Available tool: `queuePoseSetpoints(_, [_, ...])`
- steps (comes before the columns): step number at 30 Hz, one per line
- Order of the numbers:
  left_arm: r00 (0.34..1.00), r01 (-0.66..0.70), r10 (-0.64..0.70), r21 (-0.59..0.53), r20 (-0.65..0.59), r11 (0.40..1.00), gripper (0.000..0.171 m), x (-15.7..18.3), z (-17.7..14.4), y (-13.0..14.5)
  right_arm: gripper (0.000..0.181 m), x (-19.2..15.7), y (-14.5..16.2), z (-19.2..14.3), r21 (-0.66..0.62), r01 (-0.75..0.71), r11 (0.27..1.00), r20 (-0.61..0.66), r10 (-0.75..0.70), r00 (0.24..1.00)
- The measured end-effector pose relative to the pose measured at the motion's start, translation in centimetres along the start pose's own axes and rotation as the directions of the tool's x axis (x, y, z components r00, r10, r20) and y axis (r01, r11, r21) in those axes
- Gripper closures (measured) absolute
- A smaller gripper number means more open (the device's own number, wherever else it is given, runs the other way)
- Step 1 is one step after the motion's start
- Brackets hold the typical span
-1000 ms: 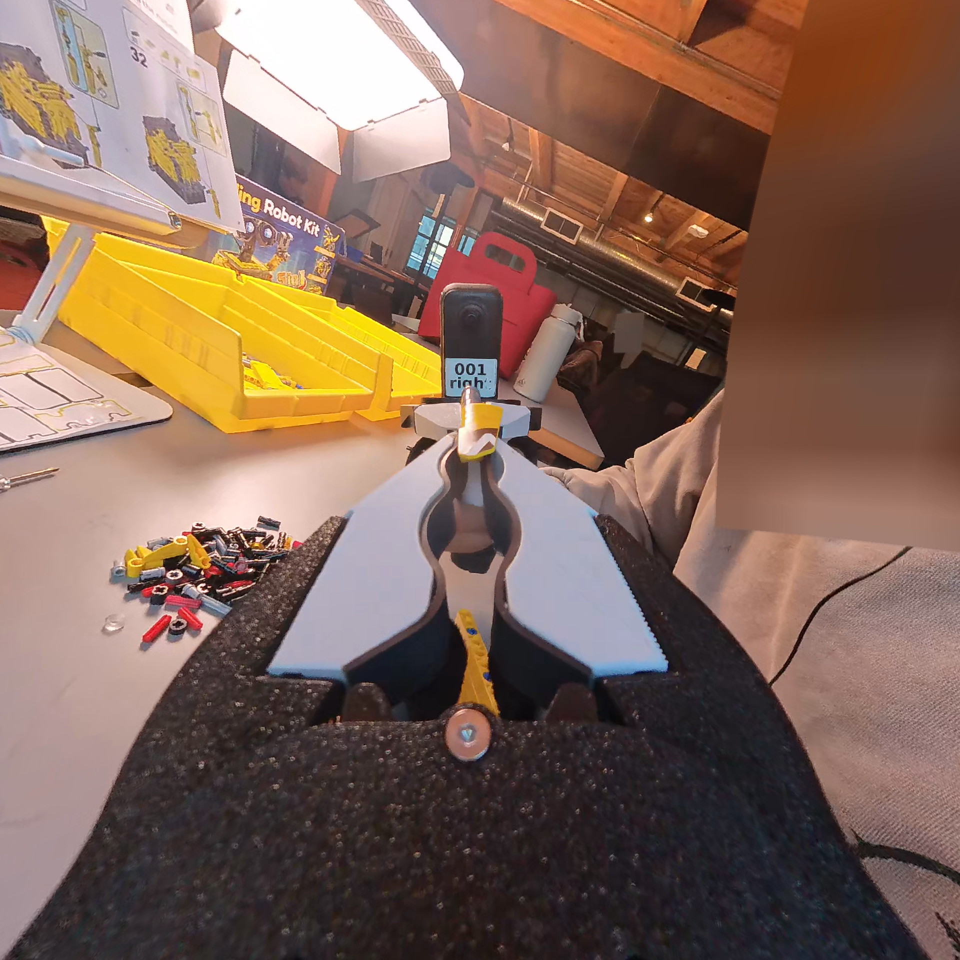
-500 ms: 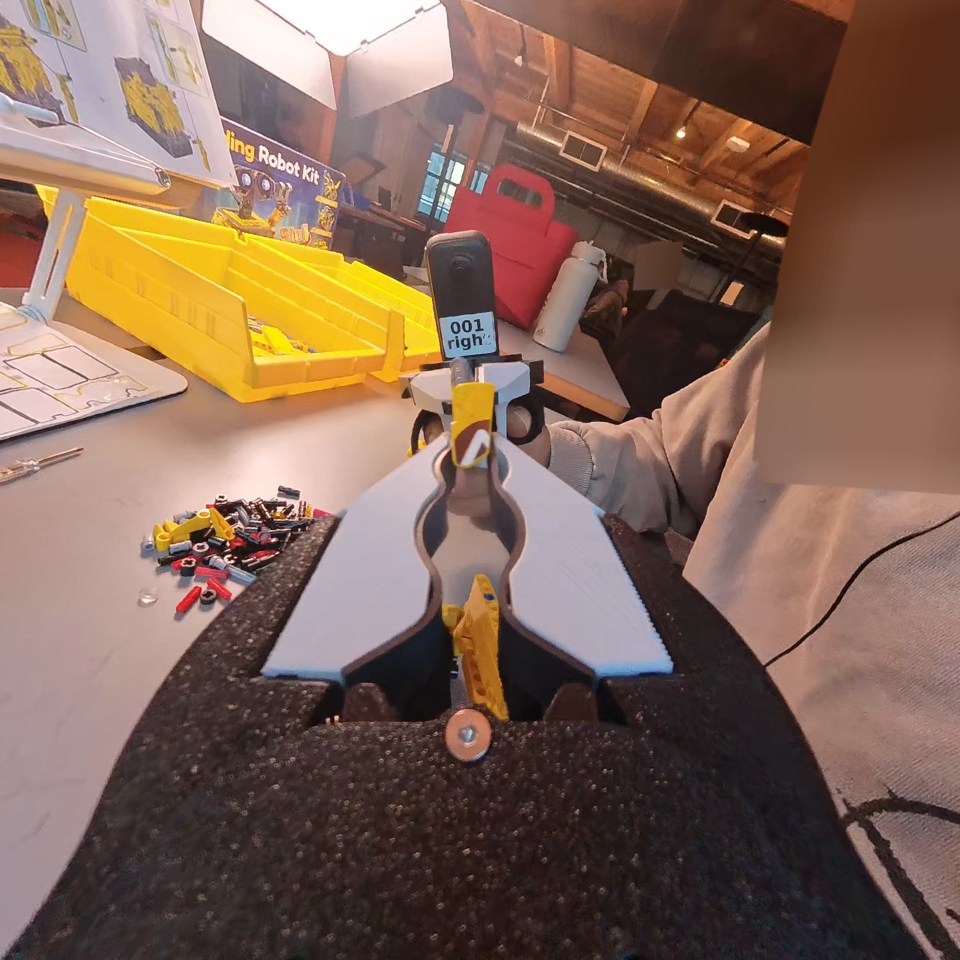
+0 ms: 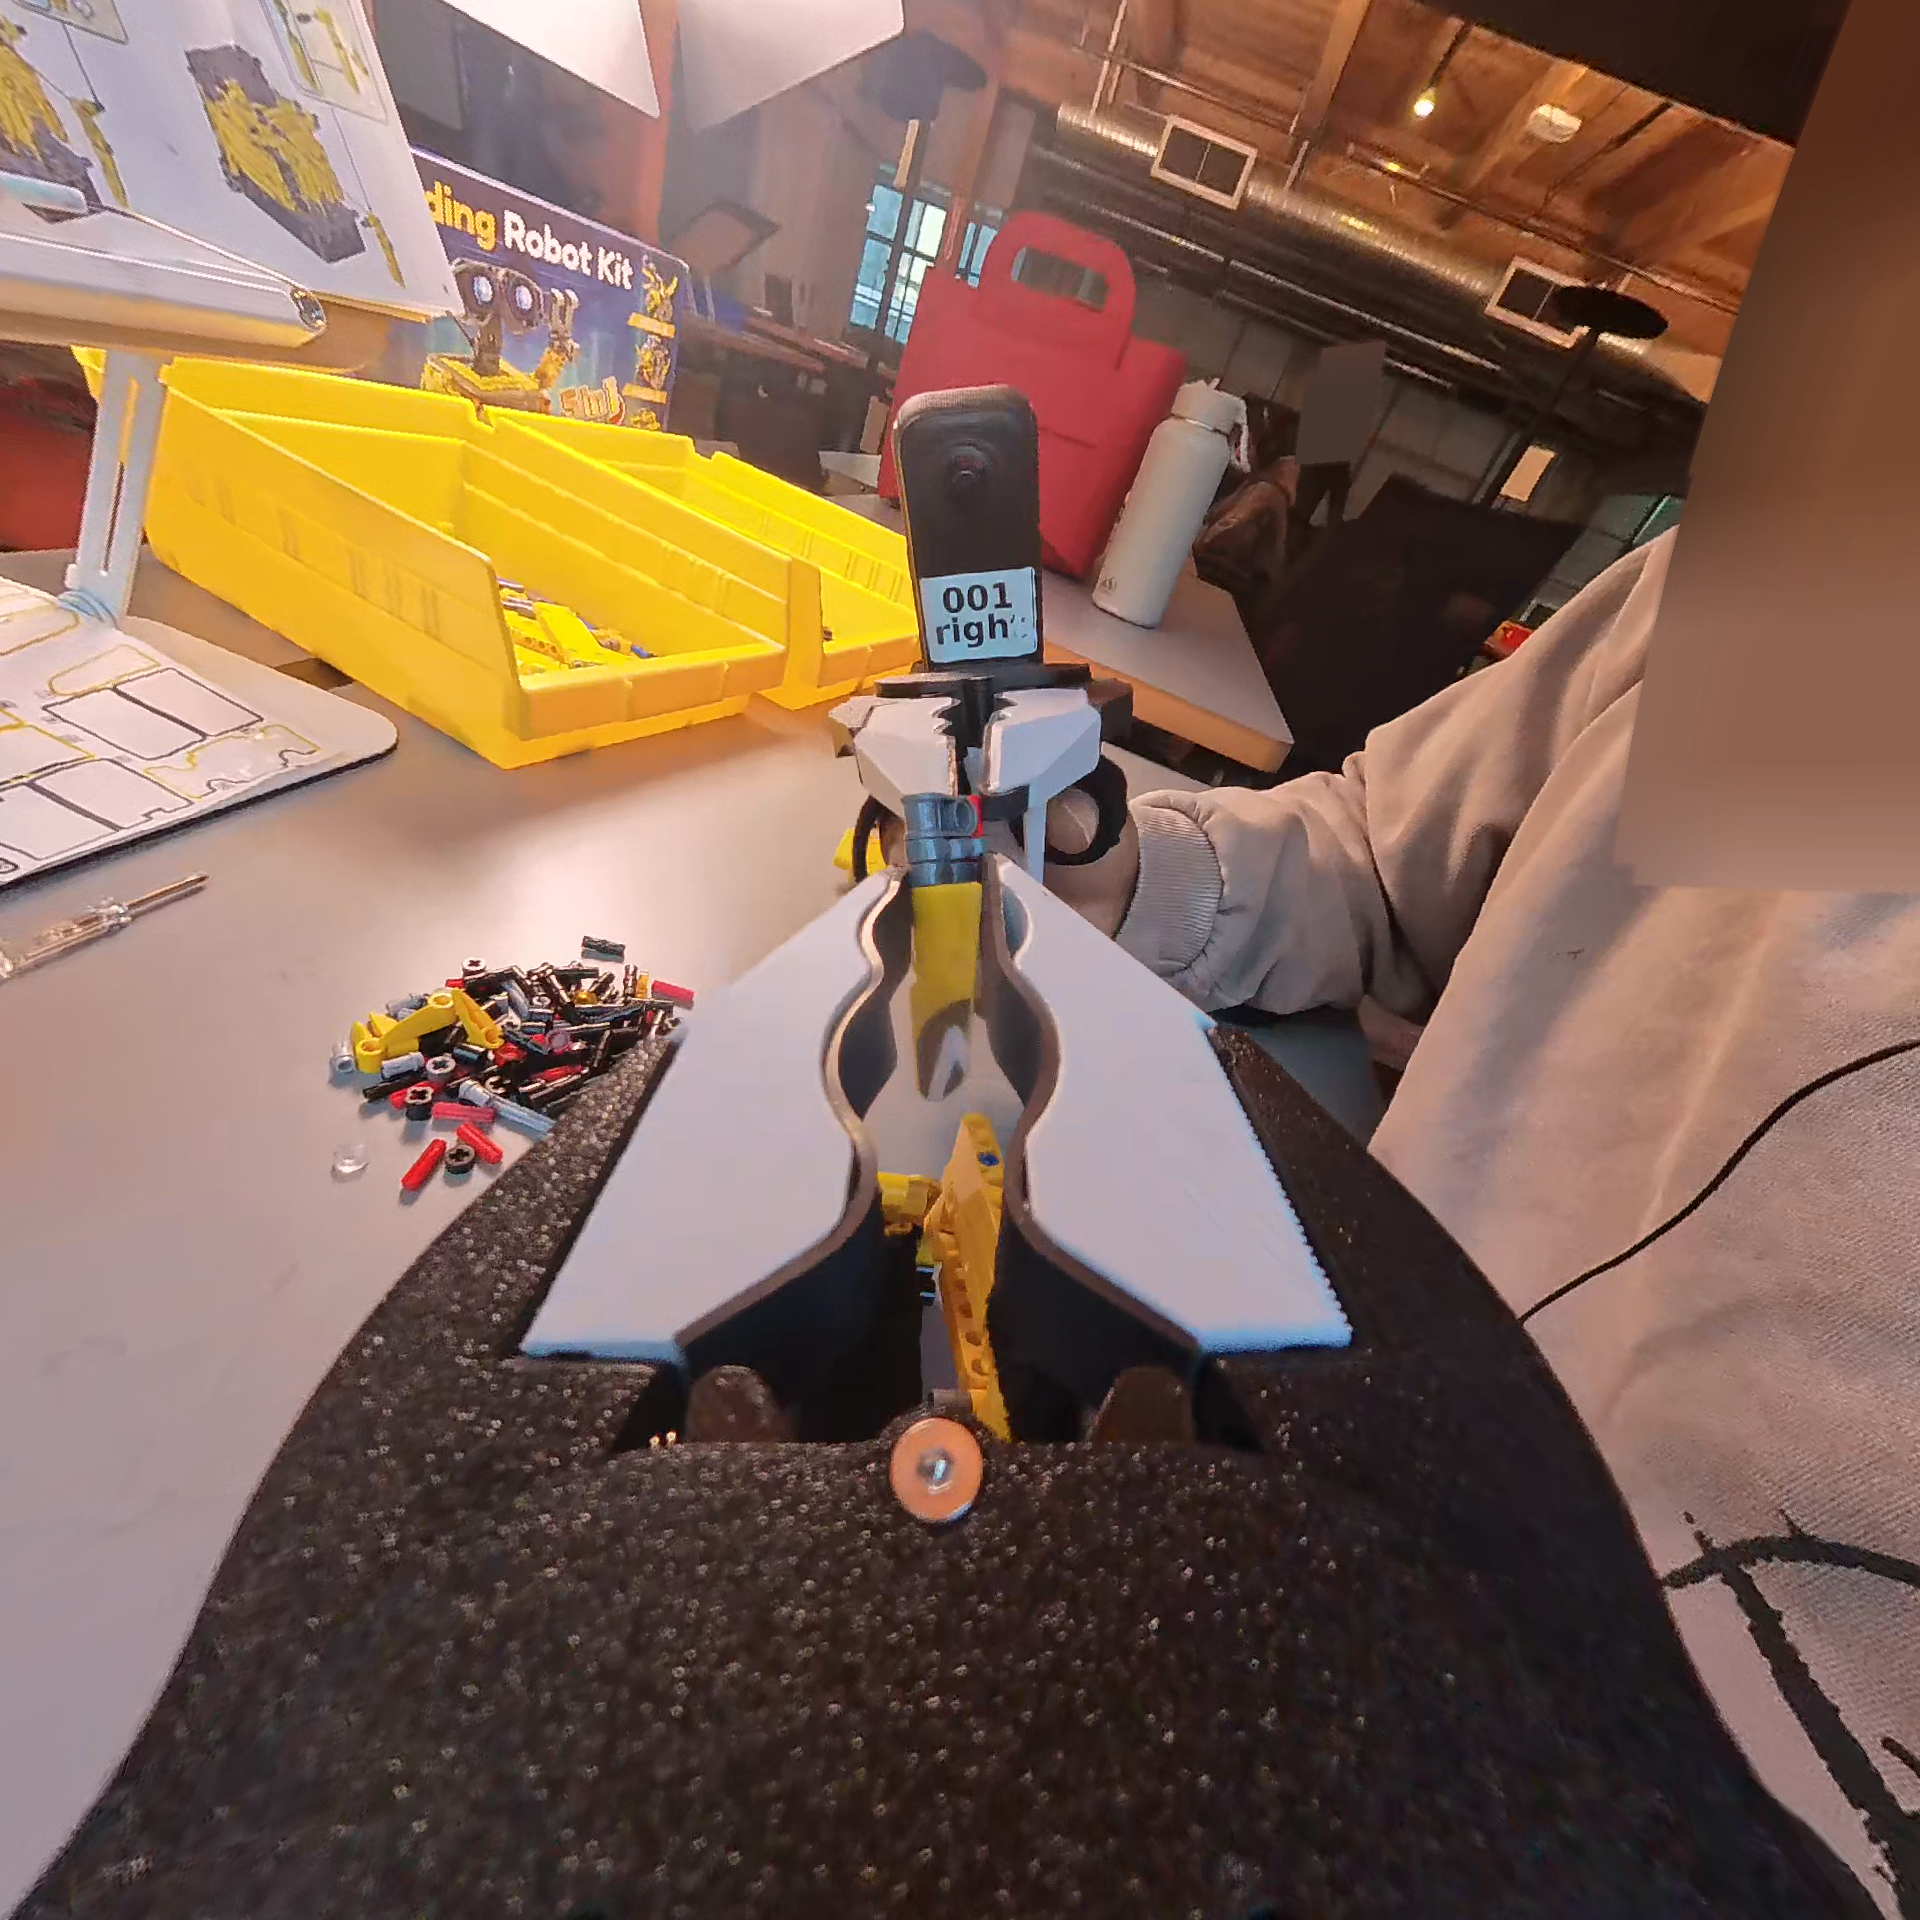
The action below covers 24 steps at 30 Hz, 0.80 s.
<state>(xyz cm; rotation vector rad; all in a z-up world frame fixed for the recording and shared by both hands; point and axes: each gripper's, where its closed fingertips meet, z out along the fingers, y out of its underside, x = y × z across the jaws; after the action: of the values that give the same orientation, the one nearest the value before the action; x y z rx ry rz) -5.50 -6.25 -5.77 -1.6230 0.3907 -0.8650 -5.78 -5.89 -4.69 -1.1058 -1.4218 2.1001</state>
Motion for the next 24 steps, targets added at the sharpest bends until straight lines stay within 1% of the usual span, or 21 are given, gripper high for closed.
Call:
queuePoseSetpoints(2, [1.0, 0.023, -0.023, 0.009, -0.001, 1.0, 0.16, -0.2, 0.0, 0.0, 0.181, 0.0, -0.3, -0.1, 0.014, -0.005, 1.0, 0.0, 0.005, 1.0])
queuePoseSetpoints(3, [0.999, 0.025, -0.026, 0.013, 0.024, 1.0, 0.16, -0.8, -0.8, 0.0, 0.181, 0.5, -2.2, -1.1, 0.125, -0.032, 0.992, -0.011, 0.034, 0.999])
queuePoseSetpoints(4, [0.998, 0.041, -0.043, 0.035, 0.051, 0.999, 0.16, -1.6, -1.8, -0.1, 0.181, 1.6, -4.9, -3.5, 0.252, -0.107, 0.962, -0.003, 0.112, 0.994])
queuePoseSetpoints(5, [0.997, 0.055, -0.058, 0.057, 0.053, 0.997, 0.161, -1.9, -2.3, -0.4, 0.181, 2.7, -6.1, -5.4, 0.273, -0.045, 0.961, -0.073, 0.067, 0.995])
queuePoseSetpoints(6, [0.997, 0.035, -0.038, 0.043, 0.061, 0.998, 0.16, -1.9, -2.0, -0.3, 0.181, 2.8, -5.7, -5.6, 0.219, 0.015, 0.976, -0.123, 0.012, 0.992])
queuePoseSetpoints(7, [0.998, 0.007, -0.008, 0.018, 0.066, 1.0, 0.16, -1.8, -1.2, 0.0, 0.181, 2.1, -4.9, -4.8, 0.194, 0.011, 0.981, -0.109, 0.011, 0.994])
queuePoseSetpoints(9, [0.997, -0.027, 0.029, -0.032, 0.065, 0.999, 0.16, -1.6, 0.1, 0.7, 0.181, 1.4, -1.8, -2.2, 0.045, 0.007, 0.999, -0.08, -0.003, 0.997])
queuePoseSetpoints(11, [0.985, -0.12, 0.131, -0.104, 0.114, 0.987, 0.16, -1.9, 0.5, 1.5, 0.181, 1.7, -0.7, -1.2, -0.041, 0.058, 0.998, -0.111, -0.062, 0.992])
queuePoseSetpoints(12, [0.978, -0.147, 0.164, -0.132, 0.128, 0.98, 0.16, -2.0, 0.6, 1.9, 0.169, 1.7, -0.4, -1.1, -0.082, 0.061, 0.995, -0.109, -0.07, 0.992])
queuePoseSetpoints(13, [0.971, -0.176, 0.197, -0.151, 0.137, 0.973, 0.16, -1.9, 0.7, 2.1, 0.163, 1.9, 0.0, -1.0, -0.123, 0.059, 0.991, -0.117, -0.074, 0.99])
queuePoseSetpoints(15, [0.944, -0.254, 0.289, -0.205, 0.161, 0.945, 0.16, -1.8, 0.9, 2.6, 0.16, 2.1, 0.6, -0.9, -0.174, 0.053, 0.983, -0.135, -0.077, 0.988])
queuePoseSetpoints(17, [0.916, -0.316, 0.363, -0.251, 0.169, 0.915, 0.16, -1.5, 1.2, 2.9, 0.158, 2.0, 1.9, -0.6, -0.247, 0.058, 0.967, -0.136, -0.093, 0.986])
queuePoseSetpoints(19, [0.886, -0.363, 0.424, -0.291, 0.187, 0.885, 0.16, -1.7, 1.2, 3.1, 0.16, 1.9, 2.7, -0.3, -0.296, 0.068, 0.953, -0.142, -0.114, 0.983])
queuePoseSetpoints(20, [0.874, -0.382, 0.447, -0.299, 0.19, 0.874, 0.16, -1.6, 1.2, 3.1, 0.175, 2.0, 2.6, -0.3, -0.3, 0.093, 0.949, -0.15, -0.143, 0.978])
queuePoseSetpoints(22, [0.869, -0.395, 0.459, -0.301, 0.182, 0.868, 0.16, -1.3, 1.2, 3.1, 0.175, 1.8, 2.6, -0.3, -0.318, 0.14, 0.938, -0.141, -0.193, 0.971])
queuePoseSetpoints(23, [0.882, -0.388, 0.442, -0.28, 0.163, 0.878, 0.159, -0.9, 1.1, 3.0, 0.175, 1.5, 2.6, -0.2, -0.317, 0.154, 0.936, -0.129, -0.203, 0.971])
queuePoseSetpoints(24, [0.913, -0.351, 0.387, -0.237, 0.126, 0.906, 0.159, -0.3, 1.0, 2.8, 0.176, 1.1, 2.4, -0.2, -0.31, 0.167, 0.936, -0.108, -0.21, 0.972])
